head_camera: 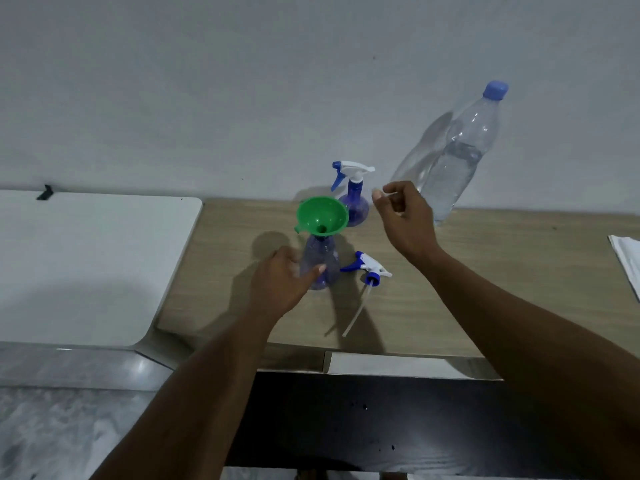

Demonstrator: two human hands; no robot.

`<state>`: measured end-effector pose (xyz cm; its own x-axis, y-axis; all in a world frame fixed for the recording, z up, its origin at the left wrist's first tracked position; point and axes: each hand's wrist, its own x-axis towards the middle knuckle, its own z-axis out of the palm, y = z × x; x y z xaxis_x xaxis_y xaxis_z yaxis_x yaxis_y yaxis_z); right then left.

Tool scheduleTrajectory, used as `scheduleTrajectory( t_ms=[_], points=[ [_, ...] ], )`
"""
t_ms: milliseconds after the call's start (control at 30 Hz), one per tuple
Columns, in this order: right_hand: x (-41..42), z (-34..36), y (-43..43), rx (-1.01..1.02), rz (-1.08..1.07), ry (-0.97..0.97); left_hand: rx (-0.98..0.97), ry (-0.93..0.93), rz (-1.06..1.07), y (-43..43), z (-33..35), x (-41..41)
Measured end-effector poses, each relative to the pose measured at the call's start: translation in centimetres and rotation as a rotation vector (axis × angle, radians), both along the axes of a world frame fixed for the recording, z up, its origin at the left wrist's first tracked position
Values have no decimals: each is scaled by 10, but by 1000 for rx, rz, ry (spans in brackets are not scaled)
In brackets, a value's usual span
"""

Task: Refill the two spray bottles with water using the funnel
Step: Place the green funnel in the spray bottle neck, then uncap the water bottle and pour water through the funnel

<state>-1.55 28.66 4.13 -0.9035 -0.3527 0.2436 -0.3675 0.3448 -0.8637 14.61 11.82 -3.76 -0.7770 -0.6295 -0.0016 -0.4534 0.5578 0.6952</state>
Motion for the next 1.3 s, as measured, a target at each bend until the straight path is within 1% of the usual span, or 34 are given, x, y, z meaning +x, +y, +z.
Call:
scheduleTrajectory(
  t_ms=[67, 133, 200, 267, 367, 467, 533, 600, 667, 733, 800, 833, 867, 933, 1000, 1100, 1167, 1300],
  points=[
    [-17, 4, 17, 43, -70, 42, -136, -49, -54, 14, 2, 8],
    [-34, 11, 35, 68, -115, 72, -280, -57, -114, 30, -1, 7],
    [-52, 23, 52, 95, -162, 124, -346, -12, -194, 50, 0, -6],
    [-73, 40, 67, 99, -198, 186, -353, 36, -245, 73, 7, -28],
    [-109, 69, 83, 90, -204, 268, -239, 57, -275, 107, 34, -75],
    [-152, 100, 94, 157, -177, 385, -98, 110, -239, 129, 61, -132],
    [-180, 118, 98, 263, -115, 399, 14, 150, -218, 139, 80, -168],
    [-207, 132, 99, 419, -27, 385, 89, 159, -188, 146, 94, -201],
    [-227, 140, 97, 608, 88, 350, 124, 137, -158, 151, 104, -233],
    [-239, 143, 94, 727, 207, 278, 148, 111, -146, 155, 109, -263],
    [-240, 140, 91, 718, 265, 252, 155, 83, -181, 158, 113, -281],
    [-239, 138, 91, 692, 268, 280, 156, 83, -200, 162, 113, -285],
    [-236, 136, 91, 670, 266, 317, 202, 107, -201, 165, 115, -284],
    [-226, 135, 94, 631, 286, 375, 252, 181, -150, 169, 113, -283],
    [-215, 135, 98, 607, 325, 416, 261, 182, -120, 175, 114, -281],
    [-201, 135, 108, 592, 357, 457, 258, 131, -69, 184, 116, -277],
    [-193, 136, 115, 579, 367, 465, 254, 156, -44, 186, 116, -269],
    [-175, 140, 126, 562, 385, 444, 191, 120, -61, 185, 119, -241]
  ],
)
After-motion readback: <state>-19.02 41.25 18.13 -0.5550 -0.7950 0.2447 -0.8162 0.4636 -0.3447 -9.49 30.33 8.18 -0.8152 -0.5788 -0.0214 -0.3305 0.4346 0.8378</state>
